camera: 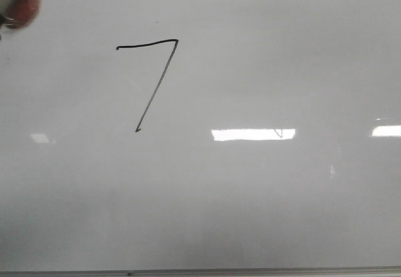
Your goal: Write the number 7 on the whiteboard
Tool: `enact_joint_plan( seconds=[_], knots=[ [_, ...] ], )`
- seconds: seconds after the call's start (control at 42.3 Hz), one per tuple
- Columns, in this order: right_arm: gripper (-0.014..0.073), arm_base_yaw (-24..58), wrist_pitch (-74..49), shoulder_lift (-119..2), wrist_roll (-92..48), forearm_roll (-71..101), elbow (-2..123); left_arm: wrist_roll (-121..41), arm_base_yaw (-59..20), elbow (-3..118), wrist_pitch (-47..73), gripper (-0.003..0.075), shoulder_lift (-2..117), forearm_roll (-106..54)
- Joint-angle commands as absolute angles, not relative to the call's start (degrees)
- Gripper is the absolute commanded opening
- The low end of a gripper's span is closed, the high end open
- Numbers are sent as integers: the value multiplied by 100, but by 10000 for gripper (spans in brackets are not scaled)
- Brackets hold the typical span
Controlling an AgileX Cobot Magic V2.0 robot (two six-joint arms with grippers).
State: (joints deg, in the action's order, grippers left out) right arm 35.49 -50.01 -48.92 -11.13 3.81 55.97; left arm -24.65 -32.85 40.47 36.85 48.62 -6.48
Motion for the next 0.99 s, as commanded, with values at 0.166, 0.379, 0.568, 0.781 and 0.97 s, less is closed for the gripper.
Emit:
enact_joint_plan(
  seconds=[0.166,0.379,0.568,0.781,0.97],
  knots=[
    [163,2592,-3455,-2891,-189,332,3702,-1721,-1221,4035,3264,-20,4584,-739],
    [-65,2445,-3395,-2069,-189,327,2883,-1721,9,3951,2612,-20,4656,-839],
    [-66,2445,-3290,-1997,-189,327,2818,-1721,561,3581,1411,-20,5213,-985],
    [-66,2445,-3276,-1997,-189,327,2818,-1721,591,3544,363,-20,6421,-1271],
    [-66,2445,-3308,-1997,-189,327,2818,-1721,591,3608,-309,-20,7459,-1385]
  ],
)
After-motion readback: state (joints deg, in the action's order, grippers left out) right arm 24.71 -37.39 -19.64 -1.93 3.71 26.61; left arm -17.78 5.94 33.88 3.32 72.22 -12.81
